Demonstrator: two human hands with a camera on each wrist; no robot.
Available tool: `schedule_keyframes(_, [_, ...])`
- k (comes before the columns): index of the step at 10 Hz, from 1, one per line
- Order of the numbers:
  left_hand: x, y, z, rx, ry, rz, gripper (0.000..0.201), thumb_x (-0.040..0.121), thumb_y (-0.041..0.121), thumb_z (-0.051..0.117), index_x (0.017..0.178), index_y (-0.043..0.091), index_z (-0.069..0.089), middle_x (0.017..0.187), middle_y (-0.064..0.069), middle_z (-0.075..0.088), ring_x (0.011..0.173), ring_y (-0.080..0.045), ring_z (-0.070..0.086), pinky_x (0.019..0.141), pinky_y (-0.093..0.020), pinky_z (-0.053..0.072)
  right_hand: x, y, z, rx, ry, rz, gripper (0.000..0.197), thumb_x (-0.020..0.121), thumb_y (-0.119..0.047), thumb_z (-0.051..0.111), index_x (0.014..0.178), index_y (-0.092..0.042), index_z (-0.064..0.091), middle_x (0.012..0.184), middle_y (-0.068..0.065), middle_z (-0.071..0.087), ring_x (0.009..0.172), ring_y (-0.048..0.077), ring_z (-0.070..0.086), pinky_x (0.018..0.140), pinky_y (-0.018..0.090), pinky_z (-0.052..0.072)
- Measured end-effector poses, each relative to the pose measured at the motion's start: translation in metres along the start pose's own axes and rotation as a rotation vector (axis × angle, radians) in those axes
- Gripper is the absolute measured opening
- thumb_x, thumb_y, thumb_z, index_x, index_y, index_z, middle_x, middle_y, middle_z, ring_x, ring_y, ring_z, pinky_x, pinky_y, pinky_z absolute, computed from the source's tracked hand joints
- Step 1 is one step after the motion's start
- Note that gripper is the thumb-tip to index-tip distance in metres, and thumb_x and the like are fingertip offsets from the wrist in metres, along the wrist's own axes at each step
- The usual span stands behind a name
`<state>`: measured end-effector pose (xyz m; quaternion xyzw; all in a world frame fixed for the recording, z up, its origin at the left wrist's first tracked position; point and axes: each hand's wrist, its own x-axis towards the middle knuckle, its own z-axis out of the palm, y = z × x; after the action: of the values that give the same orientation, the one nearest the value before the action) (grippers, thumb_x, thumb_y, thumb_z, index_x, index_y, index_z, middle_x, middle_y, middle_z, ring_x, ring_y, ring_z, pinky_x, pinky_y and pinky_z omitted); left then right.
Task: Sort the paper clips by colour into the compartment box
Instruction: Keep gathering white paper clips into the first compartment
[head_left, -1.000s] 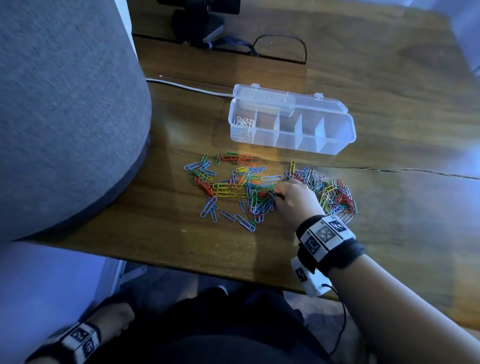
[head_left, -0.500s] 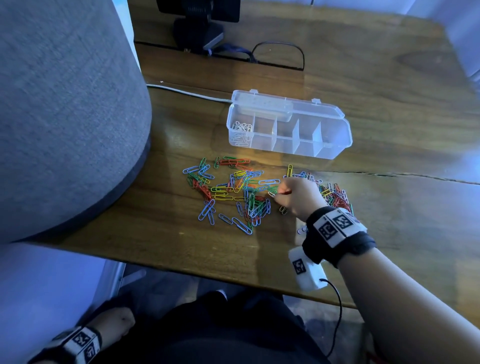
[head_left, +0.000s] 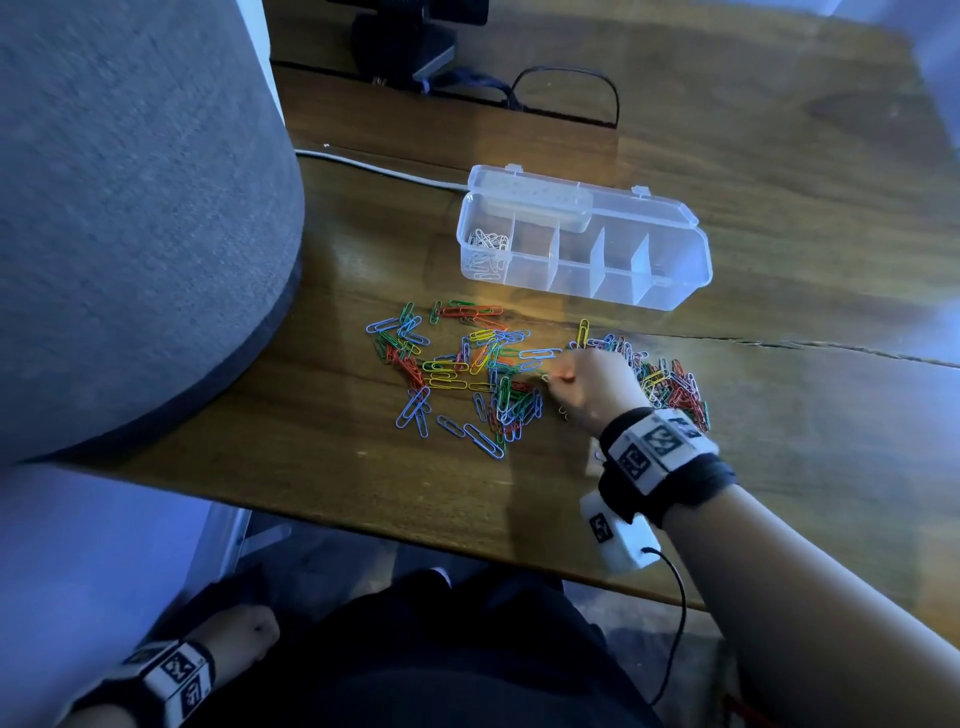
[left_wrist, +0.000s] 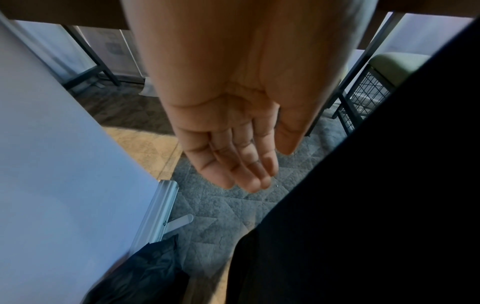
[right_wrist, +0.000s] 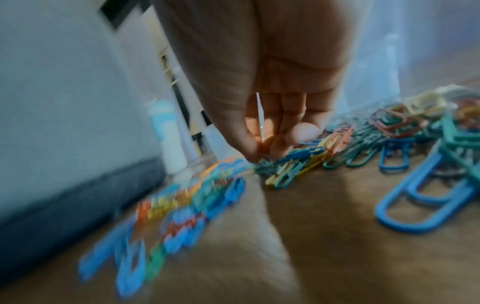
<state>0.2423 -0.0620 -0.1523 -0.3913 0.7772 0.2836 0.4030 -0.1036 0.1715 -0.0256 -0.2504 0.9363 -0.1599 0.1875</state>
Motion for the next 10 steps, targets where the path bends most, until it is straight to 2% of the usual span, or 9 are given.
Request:
schedule_keyframes(1, [-0.007,0.003,-0.001,0.028,0.014,0.008,0.034,0.097,0.023,0.042,0.065,0.030,0.037,0.074,0.011,0.045,0.060,0.002,0.036,0.053,-0.005,0.027,-0.003,0.006,-0.004,0.557,0.047,0.141,0.013,0.082,-0.004,0.062,0.072,-0.012,0.066,0.070,0.005,0.061,0.068,0.018,0.055,0.066,0.026,0.043])
schedule_keyframes(2, [-0.008,-0.003,0.000,0.013,-0.001,-0.006,0.032,0.096,0.024,0.043,0.065,0.030,0.040,0.077,0.011,0.049,0.061,0.002,0.040,0.053,-0.004,0.029,-0.009,0.003,-0.007,1.129,-0.008,0.223,0.021,0.082,0.012,0.054,0.078,-0.008,0.061,0.066,0.008,0.055,0.054,0.016,0.051,0.058,0.027,0.043])
schedule_keyframes(3, [-0.006,-0.007,-0.001,0.009,-0.020,0.003,0.029,0.095,0.028,0.045,0.066,0.030,0.046,0.079,0.011,0.057,0.066,-0.002,0.049,0.052,-0.005,0.032,-0.009,-0.008,-0.005,1.294,-0.074,0.336,0.024,0.087,0.005,0.040,0.079,-0.009,0.057,0.061,0.004,0.046,0.049,0.016,0.046,0.050,0.024,0.040])
schedule_keyframes(4, [-0.014,0.007,-0.005,0.055,-0.010,0.040,0.033,0.097,0.024,0.043,0.066,0.031,0.038,0.071,0.014,0.044,0.060,0.004,0.038,0.051,-0.004,0.029,-0.003,-0.015,0.005,1.258,-0.099,0.457,0.016,0.085,-0.008,0.044,0.071,-0.014,0.051,0.053,-0.003,0.040,0.043,0.013,0.039,0.044,0.019,0.031])
schedule_keyframes(5, [-0.017,0.012,-0.008,0.085,-0.018,0.058,0.034,0.098,0.023,0.041,0.065,0.031,0.036,0.069,0.016,0.038,0.058,0.007,0.033,0.050,-0.003,0.029,0.002,-0.020,0.021,0.552,-0.095,0.201,0.028,0.084,-0.029,0.062,0.062,-0.017,0.049,0.051,-0.005,0.040,0.047,0.014,0.037,0.048,0.023,0.028])
schedule_keyframes(6, [-0.016,0.012,-0.008,0.067,-0.025,0.044,0.035,0.098,0.024,0.041,0.065,0.032,0.034,0.069,0.017,0.037,0.058,0.007,0.031,0.050,-0.003,0.028,0.002,-0.028,0.030,0.193,-0.059,0.153,0.031,0.079,-0.032,0.065,0.058,-0.020,0.046,0.069,-0.001,0.055,0.068,0.019,0.052,0.060,0.024,0.033])
schedule_keyframes(8, [-0.008,0.002,-0.005,0.109,-0.028,0.049,0.034,0.097,0.023,0.042,0.066,0.032,0.036,0.073,0.014,0.041,0.058,0.006,0.032,0.051,-0.002,0.026,0.003,-0.024,0.020,0.419,-0.046,0.187,0.027,0.078,-0.012,0.062,0.054,-0.007,0.053,0.050,0.004,0.036,0.053,0.021,0.035,0.053,0.027,0.031])
schedule_keyframes(9, [-0.006,0.000,-0.005,0.128,-0.043,0.035,0.032,0.097,0.024,0.041,0.067,0.033,0.036,0.076,0.013,0.043,0.058,0.006,0.032,0.051,-0.002,0.026,0.008,-0.007,0.014,0.447,-0.013,0.189,0.028,0.076,-0.014,0.064,0.059,0.006,0.053,0.050,0.006,0.032,0.050,0.021,0.031,0.052,0.029,0.030])
schedule_keyframes(10, [0.000,-0.006,-0.001,0.156,-0.067,0.051,0.026,0.097,0.025,0.041,0.072,0.032,0.040,0.082,0.011,0.048,0.061,0.003,0.036,0.051,-0.002,0.025,0.008,0.000,0.003,0.333,0.046,0.216,0.021,0.082,-0.012,0.058,0.081,0.008,0.064,0.061,0.009,0.047,0.056,0.023,0.043,0.050,0.024,0.035])
